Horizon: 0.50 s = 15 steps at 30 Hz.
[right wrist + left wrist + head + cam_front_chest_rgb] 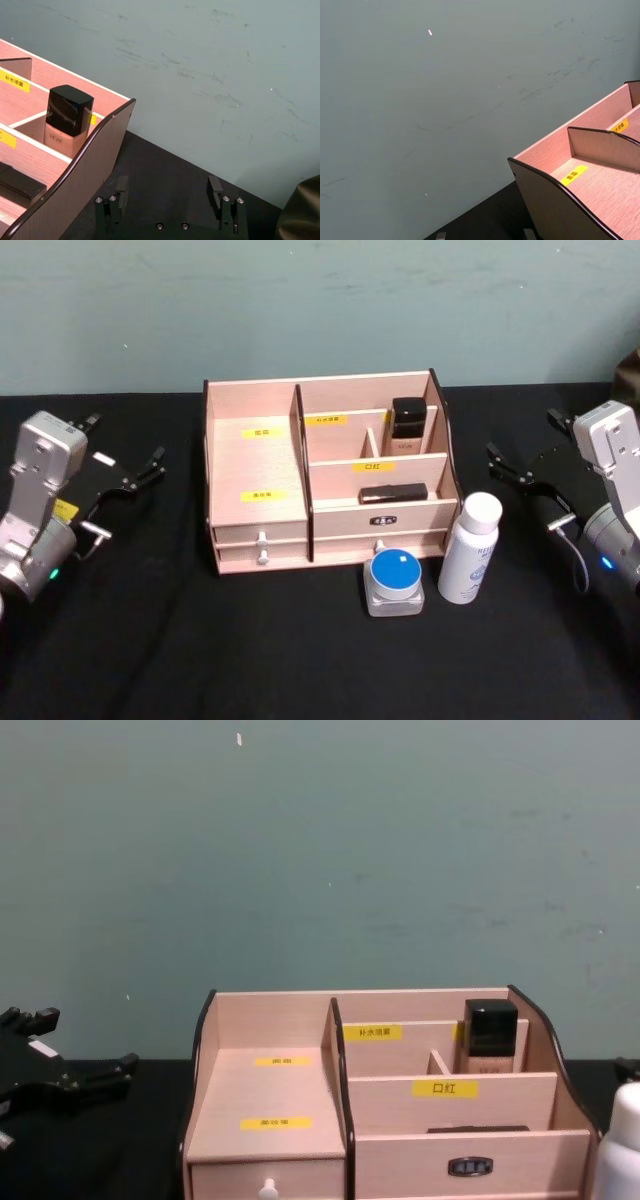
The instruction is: Pick up the facial cleanser and watermelon frost from the table and place them into the tiered storage box.
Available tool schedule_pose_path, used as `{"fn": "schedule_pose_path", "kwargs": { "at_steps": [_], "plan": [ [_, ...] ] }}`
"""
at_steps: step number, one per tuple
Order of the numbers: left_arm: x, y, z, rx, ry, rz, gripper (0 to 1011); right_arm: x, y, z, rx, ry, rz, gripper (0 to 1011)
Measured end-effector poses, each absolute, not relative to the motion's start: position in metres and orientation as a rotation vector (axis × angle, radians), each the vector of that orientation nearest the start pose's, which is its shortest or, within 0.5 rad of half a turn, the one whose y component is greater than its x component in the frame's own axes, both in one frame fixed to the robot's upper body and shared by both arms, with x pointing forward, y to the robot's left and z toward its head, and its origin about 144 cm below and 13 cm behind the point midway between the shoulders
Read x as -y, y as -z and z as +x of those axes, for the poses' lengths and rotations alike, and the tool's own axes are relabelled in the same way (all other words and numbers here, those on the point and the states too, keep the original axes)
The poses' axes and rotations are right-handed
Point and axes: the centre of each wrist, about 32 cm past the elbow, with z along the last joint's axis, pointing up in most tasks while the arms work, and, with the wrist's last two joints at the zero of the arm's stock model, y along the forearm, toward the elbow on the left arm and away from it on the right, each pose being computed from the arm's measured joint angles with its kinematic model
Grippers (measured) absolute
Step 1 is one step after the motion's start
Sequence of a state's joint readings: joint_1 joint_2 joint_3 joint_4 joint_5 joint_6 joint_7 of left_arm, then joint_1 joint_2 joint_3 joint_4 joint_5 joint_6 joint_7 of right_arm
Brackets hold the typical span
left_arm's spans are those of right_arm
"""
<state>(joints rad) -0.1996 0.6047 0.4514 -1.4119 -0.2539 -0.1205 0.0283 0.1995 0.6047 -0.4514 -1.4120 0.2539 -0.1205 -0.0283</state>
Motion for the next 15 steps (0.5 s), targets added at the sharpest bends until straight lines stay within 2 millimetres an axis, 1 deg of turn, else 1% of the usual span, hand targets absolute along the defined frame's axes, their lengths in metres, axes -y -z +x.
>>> {"fn": "schedule_pose_path", "kwargs": {
  "at_steps": [15],
  "plan": [
    [-0.3097, -1.1398, 0.4886, 0.285, -1.248, 0.304, 1001, 0.3097, -1.1398, 0.4886, 0.285, 1.248, -0.305, 1000]
  ]
}}
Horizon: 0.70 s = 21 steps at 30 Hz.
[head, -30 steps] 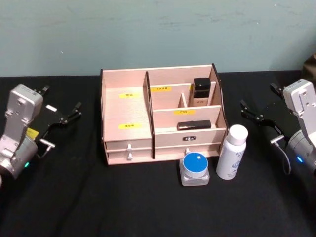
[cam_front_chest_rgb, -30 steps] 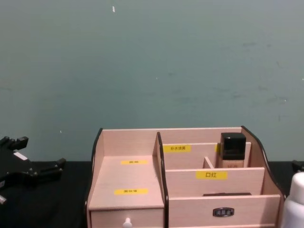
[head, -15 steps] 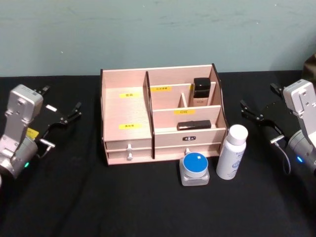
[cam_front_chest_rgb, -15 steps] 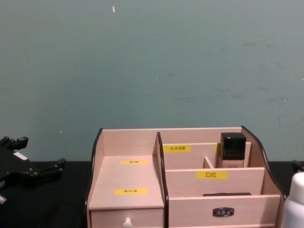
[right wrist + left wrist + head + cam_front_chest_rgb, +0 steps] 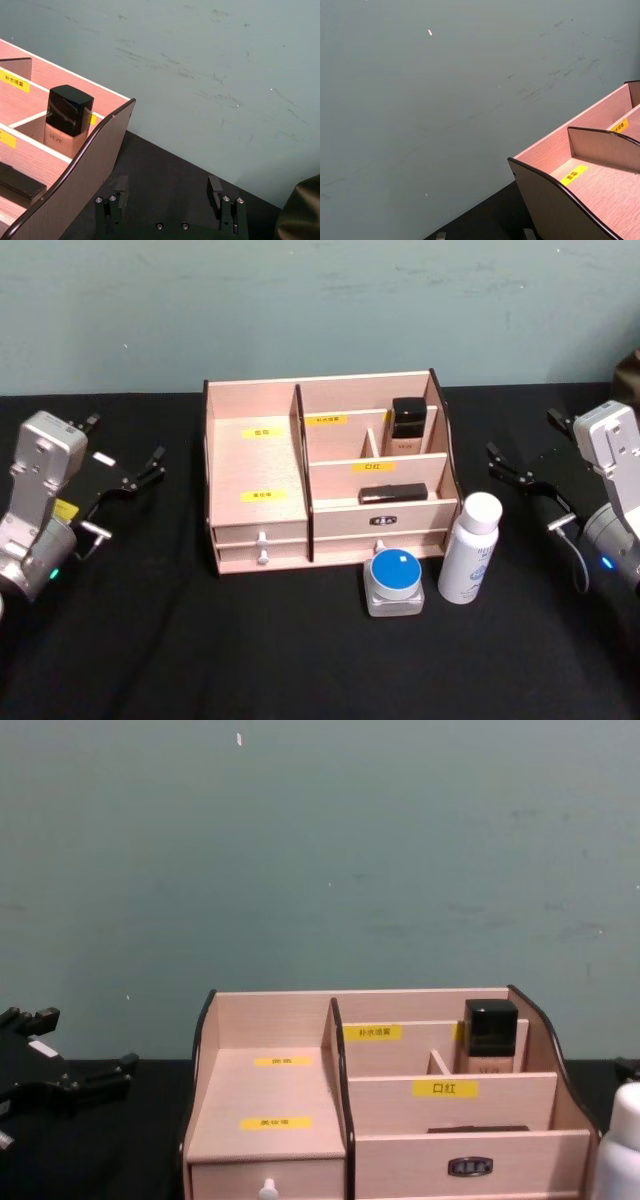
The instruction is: Pick up the facial cleanser and watermelon frost from the table and place them into the tiered storage box.
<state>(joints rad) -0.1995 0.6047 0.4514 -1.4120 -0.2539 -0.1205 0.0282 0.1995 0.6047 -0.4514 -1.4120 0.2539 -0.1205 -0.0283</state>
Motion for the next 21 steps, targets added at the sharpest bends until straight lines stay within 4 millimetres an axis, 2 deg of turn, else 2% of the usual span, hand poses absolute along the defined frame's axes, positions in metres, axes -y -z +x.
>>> {"fn": "schedule_pose_path", "kwargs": {
  "at_steps": [5, 11, 17, 21],
  "plan": [
    [-0.31, -1.14, 0.489, 0.285, -1.248, 0.304, 1001, 0.309, -1.141, 0.491, 0.271, 1.241, -0.292, 1000],
    [-0.31, -1.14, 0.489, 0.285, -1.248, 0.304, 1001, 0.311, -1.152, 0.491, 0.257, 1.225, -0.243, 1000],
    [-0.31, -1.14, 0.489, 0.285, -1.248, 0.305, 1001, 0.316, -1.174, 0.478, 0.252, 1.211, -0.173, 1000],
    [-0.31, -1.14, 0.489, 0.285, -1.248, 0.304, 1001, 0.321, -1.191, 0.46, 0.237, 1.196, -0.133, 1000]
  ]
}}
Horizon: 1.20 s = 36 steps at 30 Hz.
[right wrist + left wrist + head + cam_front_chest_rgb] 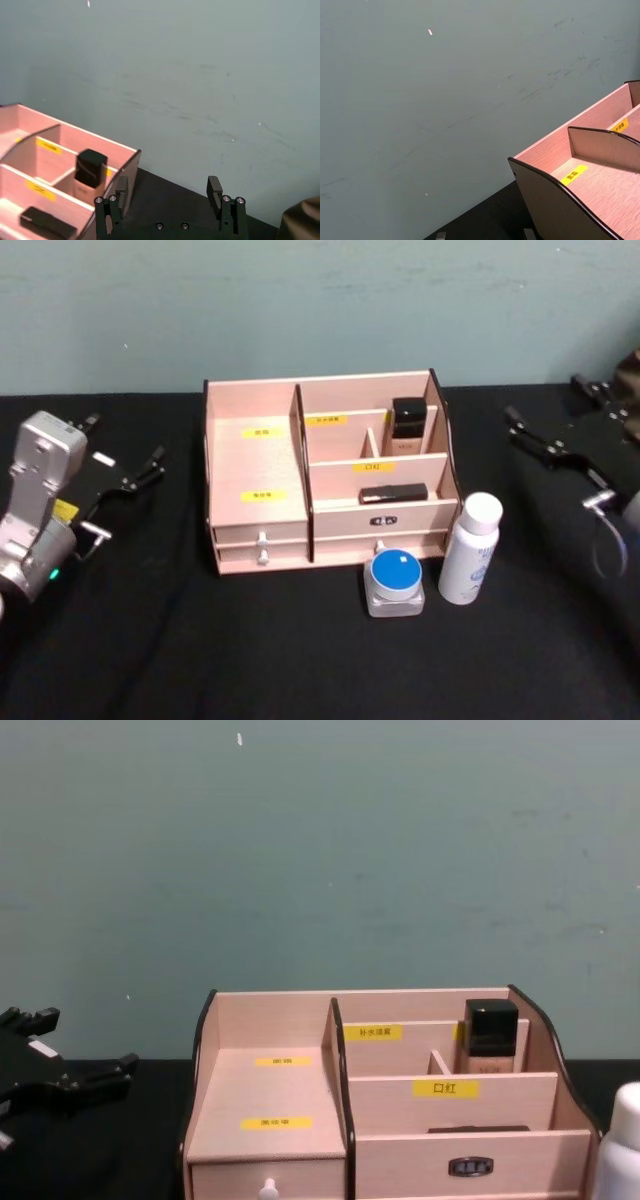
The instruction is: Pick up the facial cleanser and watermelon frost from the table and place them into the tiered storage box.
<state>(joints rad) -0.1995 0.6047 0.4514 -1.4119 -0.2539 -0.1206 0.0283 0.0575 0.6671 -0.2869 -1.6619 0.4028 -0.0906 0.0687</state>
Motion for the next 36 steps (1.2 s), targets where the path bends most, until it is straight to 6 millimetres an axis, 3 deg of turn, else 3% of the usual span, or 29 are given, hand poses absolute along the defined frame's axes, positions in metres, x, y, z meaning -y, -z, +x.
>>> {"fn": "schedule_pose_path", "kwargs": {
  "at_steps": [11, 19, 29, 36],
  "plan": [
    [-0.31, -1.14, 0.489, 0.285, -1.248, 0.304, 1001, 0.327, -1.227, 0.398, 0.146, 1.101, -0.154, 1000],
    [-0.31, -1.14, 0.489, 0.285, -1.248, 0.304, 1001, 0.324, -1.248, 0.368, 0.059, 1.018, -0.2, 1000],
    [-0.31, -1.14, 0.489, 0.285, -1.248, 0.304, 1001, 0.319, -1.256, 0.354, -0.034, 0.974, -0.283, 1000],
    [-0.31, -1.14, 0.489, 0.285, -1.248, 0.305, 1001, 0.314, -1.24, 0.358, -0.101, 0.969, -0.346, 1000]
  ]
}}
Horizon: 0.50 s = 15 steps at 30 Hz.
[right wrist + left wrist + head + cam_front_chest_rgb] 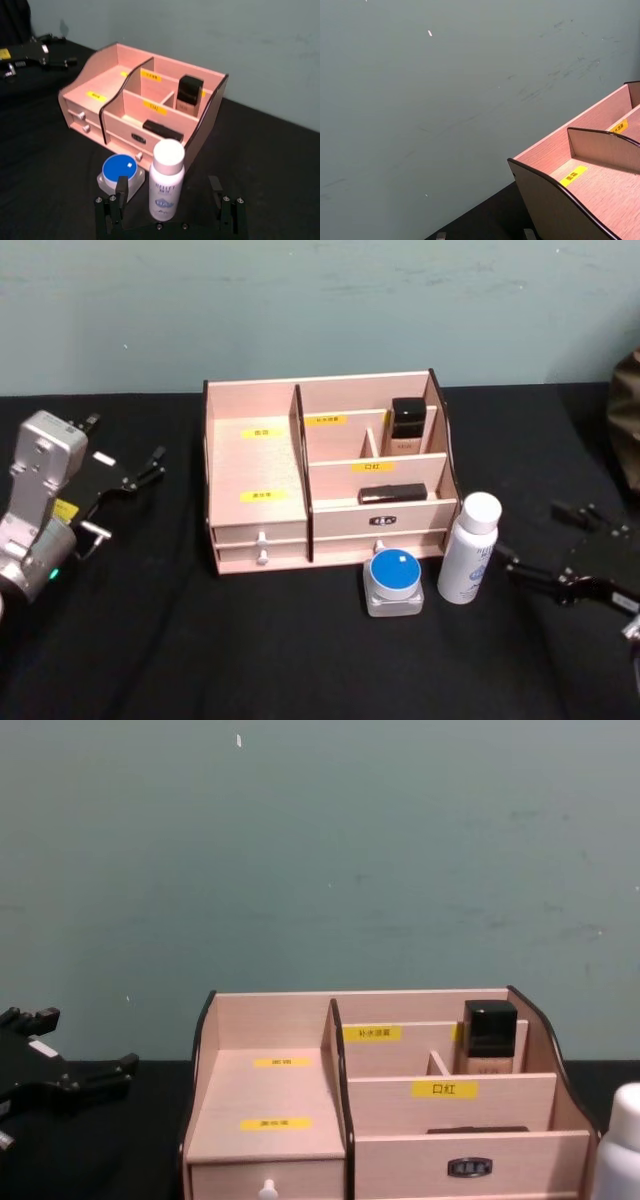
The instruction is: Pick up the facial cleanser and watermelon frost from the table and place them into the tiered storage box.
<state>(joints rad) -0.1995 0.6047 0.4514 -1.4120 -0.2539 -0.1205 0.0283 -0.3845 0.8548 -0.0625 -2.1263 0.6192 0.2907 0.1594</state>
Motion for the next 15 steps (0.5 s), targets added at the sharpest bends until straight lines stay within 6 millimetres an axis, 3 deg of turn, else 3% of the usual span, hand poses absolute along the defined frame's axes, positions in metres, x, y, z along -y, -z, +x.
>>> {"fn": "schedule_pose_path", "kwargs": {
  "at_steps": [15],
  "plan": [
    [-0.31, -1.14, 0.489, 0.285, -1.248, 0.304, 1001, 0.306, -1.215, 0.375, -0.161, 0.967, -0.381, 1000]
  ]
}}
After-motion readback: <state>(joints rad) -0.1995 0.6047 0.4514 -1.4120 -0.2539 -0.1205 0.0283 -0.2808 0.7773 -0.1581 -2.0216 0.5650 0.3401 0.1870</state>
